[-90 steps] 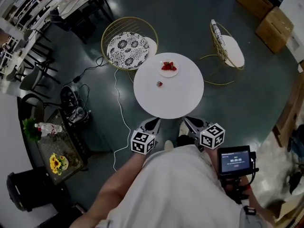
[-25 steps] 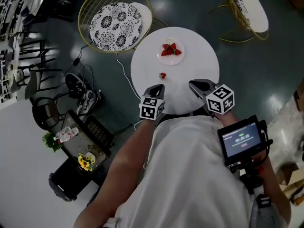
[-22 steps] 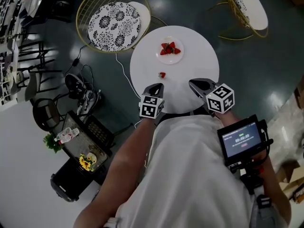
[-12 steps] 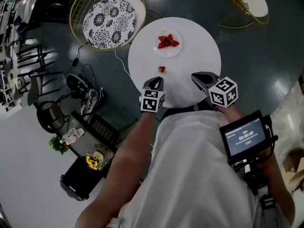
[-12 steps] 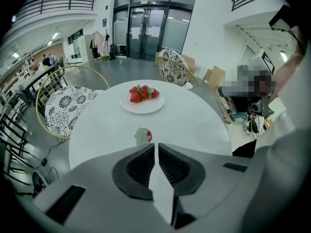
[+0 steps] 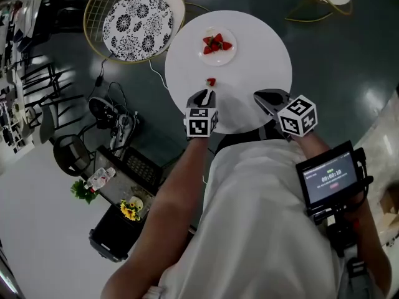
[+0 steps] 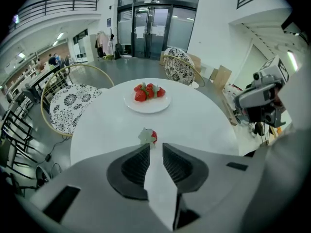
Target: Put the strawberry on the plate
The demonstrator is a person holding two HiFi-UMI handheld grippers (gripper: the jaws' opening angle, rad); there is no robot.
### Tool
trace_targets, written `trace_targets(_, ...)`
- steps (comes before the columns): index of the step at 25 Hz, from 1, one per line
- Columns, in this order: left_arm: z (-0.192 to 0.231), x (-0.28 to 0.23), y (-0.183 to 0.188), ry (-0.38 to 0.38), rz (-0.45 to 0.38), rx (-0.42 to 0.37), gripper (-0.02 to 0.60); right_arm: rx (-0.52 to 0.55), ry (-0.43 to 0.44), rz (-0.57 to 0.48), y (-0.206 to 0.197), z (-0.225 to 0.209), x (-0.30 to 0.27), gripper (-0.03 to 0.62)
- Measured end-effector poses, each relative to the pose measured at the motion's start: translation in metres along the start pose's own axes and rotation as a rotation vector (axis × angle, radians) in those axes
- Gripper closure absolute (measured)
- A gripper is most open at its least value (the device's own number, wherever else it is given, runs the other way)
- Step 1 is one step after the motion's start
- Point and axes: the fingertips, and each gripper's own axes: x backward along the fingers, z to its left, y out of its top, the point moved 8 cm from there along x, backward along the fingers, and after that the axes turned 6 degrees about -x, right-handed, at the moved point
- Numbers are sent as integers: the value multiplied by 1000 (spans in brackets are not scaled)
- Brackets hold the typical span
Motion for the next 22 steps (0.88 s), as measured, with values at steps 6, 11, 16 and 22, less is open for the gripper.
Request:
trace_targets(6,4,-8,5,13,6,25,494,-25,-10,-19,-9,-2,4,586)
trace_targets(11,9,-19,10,19,20,34,494,-46,-25,-38,-16,-6,10,586)
trace_targets(16,11,-28,11,28,48,50,459,-63,-43,-50,-23,-8,16,586)
trace_targets(22,13,-34,12,50,85,67,459,-71,-46,-61,-24,-11,18,586)
